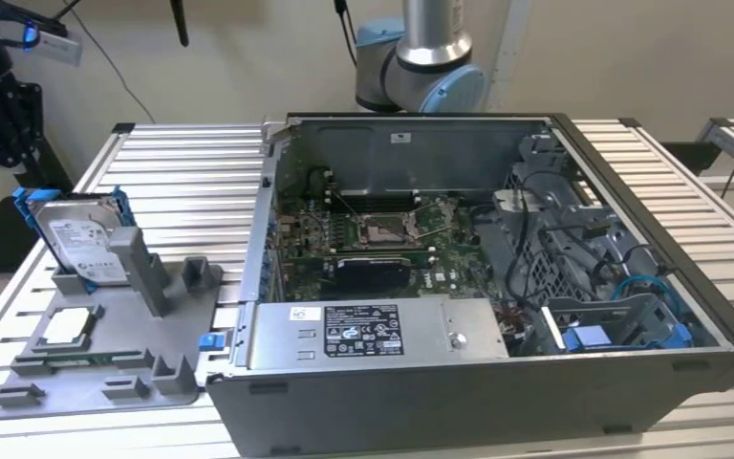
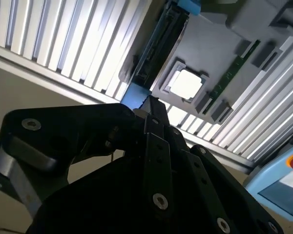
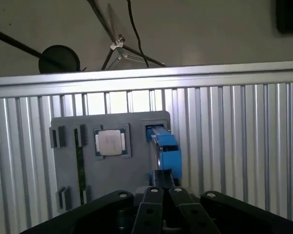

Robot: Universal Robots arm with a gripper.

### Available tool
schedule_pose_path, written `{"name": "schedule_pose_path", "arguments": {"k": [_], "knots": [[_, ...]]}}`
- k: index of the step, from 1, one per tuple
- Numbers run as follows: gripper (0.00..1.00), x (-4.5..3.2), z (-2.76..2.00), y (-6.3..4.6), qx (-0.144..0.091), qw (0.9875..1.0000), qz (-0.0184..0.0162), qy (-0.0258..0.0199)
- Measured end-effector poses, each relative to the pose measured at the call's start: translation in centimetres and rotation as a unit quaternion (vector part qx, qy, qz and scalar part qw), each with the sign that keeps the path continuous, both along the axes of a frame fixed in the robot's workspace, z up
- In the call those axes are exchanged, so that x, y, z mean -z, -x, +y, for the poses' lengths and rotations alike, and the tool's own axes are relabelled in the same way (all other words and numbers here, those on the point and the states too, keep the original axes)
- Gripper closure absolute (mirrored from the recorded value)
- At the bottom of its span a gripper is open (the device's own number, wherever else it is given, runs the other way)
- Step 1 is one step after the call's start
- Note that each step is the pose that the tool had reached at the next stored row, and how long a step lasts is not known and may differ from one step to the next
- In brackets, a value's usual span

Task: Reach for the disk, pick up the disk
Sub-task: 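Pick up the disk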

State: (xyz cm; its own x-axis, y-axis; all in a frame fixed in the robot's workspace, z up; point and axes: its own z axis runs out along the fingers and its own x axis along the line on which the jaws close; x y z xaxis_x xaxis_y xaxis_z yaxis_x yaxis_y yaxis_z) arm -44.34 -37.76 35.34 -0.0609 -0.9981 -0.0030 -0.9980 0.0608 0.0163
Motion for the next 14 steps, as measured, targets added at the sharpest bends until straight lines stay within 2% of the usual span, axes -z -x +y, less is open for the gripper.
{"name": "schedule_pose_path", "arguments": {"k": [2,8,9,14], "knots": [[1.0,0.0,0.0,0.0,-0.01,1.0,-0.0001,0.0],[1.0,0.01,0.0,0.0,-0.011,0.9999,-0.0001,0.0],[0.0,0.01,0.01,0.0,-0.011,0.9999,-0.0002,0.0],[0.0,0.01,0.0,0.0,-0.012,0.9999,-0.0002,0.0]]}}
